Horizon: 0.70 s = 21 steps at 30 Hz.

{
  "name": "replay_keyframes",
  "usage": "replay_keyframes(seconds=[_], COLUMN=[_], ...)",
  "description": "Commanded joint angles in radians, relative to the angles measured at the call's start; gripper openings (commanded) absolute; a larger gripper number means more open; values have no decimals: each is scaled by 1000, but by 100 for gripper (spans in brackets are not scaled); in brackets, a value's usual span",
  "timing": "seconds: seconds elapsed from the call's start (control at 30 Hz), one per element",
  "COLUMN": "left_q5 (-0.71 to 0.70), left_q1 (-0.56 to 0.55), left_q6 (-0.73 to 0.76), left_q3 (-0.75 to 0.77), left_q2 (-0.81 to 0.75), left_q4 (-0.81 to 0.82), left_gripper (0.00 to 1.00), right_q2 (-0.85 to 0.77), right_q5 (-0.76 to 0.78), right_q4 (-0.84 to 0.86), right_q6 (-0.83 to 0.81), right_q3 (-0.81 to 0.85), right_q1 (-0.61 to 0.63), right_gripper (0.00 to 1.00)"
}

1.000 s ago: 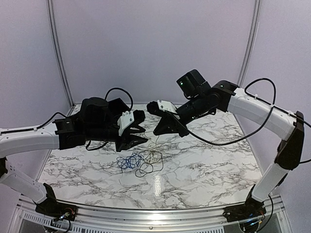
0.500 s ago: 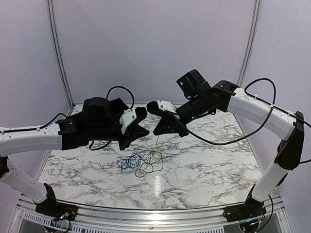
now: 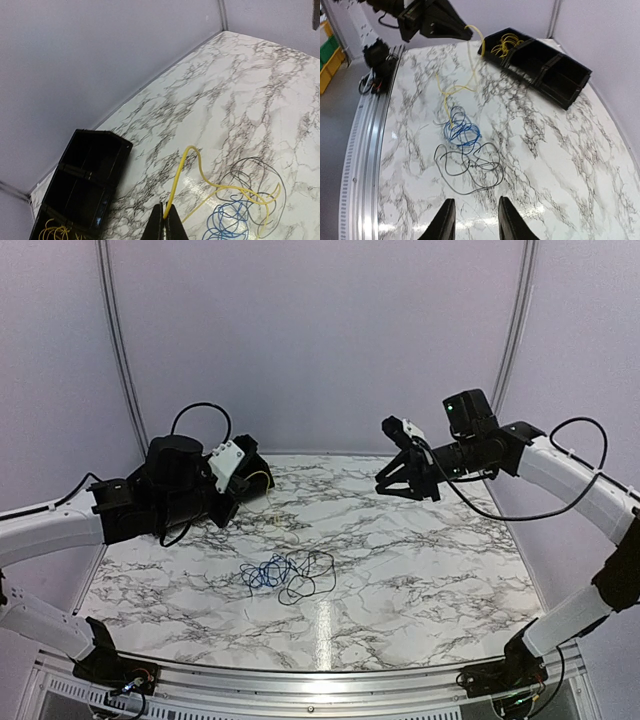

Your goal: Untangle the cables

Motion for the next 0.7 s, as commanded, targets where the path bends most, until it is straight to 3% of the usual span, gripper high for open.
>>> replay_keyframes(seconds=[0.0,0.17,0.27,0.53,0.67], left_q5=[-182,-294,-413,-635,-653], left_q1=[59,149,200,348,460], left_q6=[-120,-174,-170,10,69], left_q3=[-13,-7,6,67,103], left_q2=[-70,-114,-120,-45,24], left_q4=[-142,-219,-238,-239,-224], left_gripper=[0,0,0,0,0], right_q2=[-95,-213,-256,-192,-220], right_q5=[-65,-78,1,-11,12], right_q4=[238,511,583,506,526], right_q6=[123,234,174,107,102], right_q3=[-190,-473,-581,-542,-561], right_q1=[-90,-215,-260,-302,-302], right_gripper=[31,33,37,38,38])
